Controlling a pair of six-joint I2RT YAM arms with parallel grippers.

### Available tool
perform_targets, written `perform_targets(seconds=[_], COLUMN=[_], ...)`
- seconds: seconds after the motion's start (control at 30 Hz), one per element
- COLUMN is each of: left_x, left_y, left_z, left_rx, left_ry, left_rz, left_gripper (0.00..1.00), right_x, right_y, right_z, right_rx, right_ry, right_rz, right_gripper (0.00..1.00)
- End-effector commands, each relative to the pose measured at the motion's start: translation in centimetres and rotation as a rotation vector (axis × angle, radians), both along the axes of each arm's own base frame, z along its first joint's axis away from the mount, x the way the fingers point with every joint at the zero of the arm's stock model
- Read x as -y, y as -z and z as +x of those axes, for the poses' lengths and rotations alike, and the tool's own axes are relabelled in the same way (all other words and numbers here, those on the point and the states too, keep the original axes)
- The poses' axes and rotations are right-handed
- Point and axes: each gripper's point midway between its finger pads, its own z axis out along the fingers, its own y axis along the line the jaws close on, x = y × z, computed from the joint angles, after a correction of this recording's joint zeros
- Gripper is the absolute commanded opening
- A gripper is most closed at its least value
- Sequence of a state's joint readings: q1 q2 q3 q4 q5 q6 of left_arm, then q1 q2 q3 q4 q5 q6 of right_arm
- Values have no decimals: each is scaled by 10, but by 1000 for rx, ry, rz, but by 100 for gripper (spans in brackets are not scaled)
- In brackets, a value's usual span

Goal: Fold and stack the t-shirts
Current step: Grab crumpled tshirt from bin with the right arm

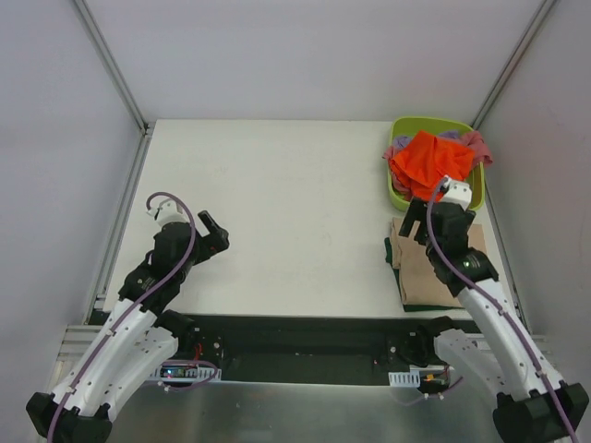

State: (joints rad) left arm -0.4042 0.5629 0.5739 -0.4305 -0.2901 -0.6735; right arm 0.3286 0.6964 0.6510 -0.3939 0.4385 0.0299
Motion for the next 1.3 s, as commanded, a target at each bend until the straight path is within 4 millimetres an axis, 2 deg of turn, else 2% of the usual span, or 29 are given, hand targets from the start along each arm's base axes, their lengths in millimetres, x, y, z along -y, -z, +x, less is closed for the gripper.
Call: perform_targets(seconds=[0.0,0.07,0.1,0.2,0.23,0.37,0.43,0.6,0.67,0.7,0.73,0.77,0.8,0.87,0.93,1.03,1.2,1.27], left_x=[2,2,2,0,0,-2,-3,-8,-9,-8,-7,-7,-8,-7,-6,-4,3,4], left_y=[5,7,8,9,8,6,6,9,10,10,10,10,9,11,12,11,9,10], left_z=[7,7,7,6,5,6,6,6,7,7,7,7,7,7,6,6,5,5], left_rx=[-2,-5,-3,13,18,42,45,45,40,40,38,36,37,30,27,30,31,33], left_ry=[19,22,21,16,16,10,6,-20,-23,-19,-15,-15,-16,-14,-6,-3,28,31], left_rz=[20,25,26,24,21,22,27,40,46,46,45,45,47,47,43,31,4,-4], left_gripper=[99,99,99,99,99,99,99,99,99,99,99,99,99,99,99,99,99,99], right_x=[12,13,15,27,30,37,42,52,50,49,46,45,42,40,32,14,-42,-74], right_y=[-38,-42,-53,-54,-40,-29,-15,17,21,22,24,21,12,-16,-50,-106,-188,-227], right_z=[36,59,75,120,137,201,228,279,294,299,302,304,303,300,292,269,220,197], right_rx=[5,-41,-40,-105,-161,-211,-248,-310,-316,-319,-326,-322,-307,-248,-179,-76,114,217], right_ry=[133,128,129,169,159,153,167,184,175,166,148,136,117,98,69,5,-142,-220], right_rz=[11,-1,-11,-49,-84,-115,-117,-121,-118,-116,-112,-109,-105,-108,-121,-168,-260,-261], right_gripper=[96,96,96,96,96,96,96,99,90,77,63,42,28,10,2,1,1,1])
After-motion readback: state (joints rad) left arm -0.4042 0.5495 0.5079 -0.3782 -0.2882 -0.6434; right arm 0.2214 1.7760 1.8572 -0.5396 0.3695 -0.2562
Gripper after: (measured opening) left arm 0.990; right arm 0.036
